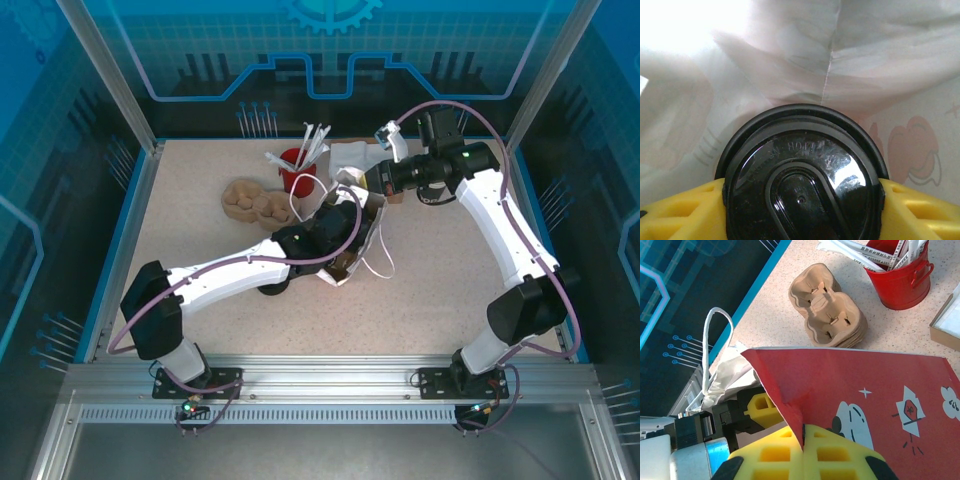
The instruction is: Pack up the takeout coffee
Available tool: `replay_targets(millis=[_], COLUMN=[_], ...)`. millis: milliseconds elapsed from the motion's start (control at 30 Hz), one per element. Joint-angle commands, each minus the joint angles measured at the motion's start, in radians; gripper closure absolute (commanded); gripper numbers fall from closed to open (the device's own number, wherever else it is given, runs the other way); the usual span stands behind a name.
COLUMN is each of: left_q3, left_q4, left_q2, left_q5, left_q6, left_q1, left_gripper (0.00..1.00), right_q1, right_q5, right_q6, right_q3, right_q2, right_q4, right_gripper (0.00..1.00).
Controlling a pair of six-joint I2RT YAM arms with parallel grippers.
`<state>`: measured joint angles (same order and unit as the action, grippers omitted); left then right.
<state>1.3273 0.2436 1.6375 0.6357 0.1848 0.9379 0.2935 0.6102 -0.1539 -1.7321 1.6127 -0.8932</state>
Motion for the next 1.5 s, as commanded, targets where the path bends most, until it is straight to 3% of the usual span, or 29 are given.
replay_targets(millis=[0, 800, 1467], left_q3=[-0.022, -0.081, -0.085], left_q4=[-0.037, -0.159, -0.138], left_q2=[0.024, 0.016, -0.004], left_q5=[0.007, -0.008, -0.038], left_q6=[0.016, 0.015, 0.047], left_q1=[-0.010, -0.031, -0.044], left_gripper=[0.36, 0.36, 0.36], right_q1=[-0.002, 0.000, 0.002], right_q5=[0.048, 0.037, 0.043], right_q6=[-0.028, -0.036, -0.013], right_q3=[-0.046, -0.058, -0.063], right_q2=[0.013, 0.046, 0.053], right_q4=[-0.009, -0.025, -0.019], right_gripper=[1.00, 1.00, 1.00])
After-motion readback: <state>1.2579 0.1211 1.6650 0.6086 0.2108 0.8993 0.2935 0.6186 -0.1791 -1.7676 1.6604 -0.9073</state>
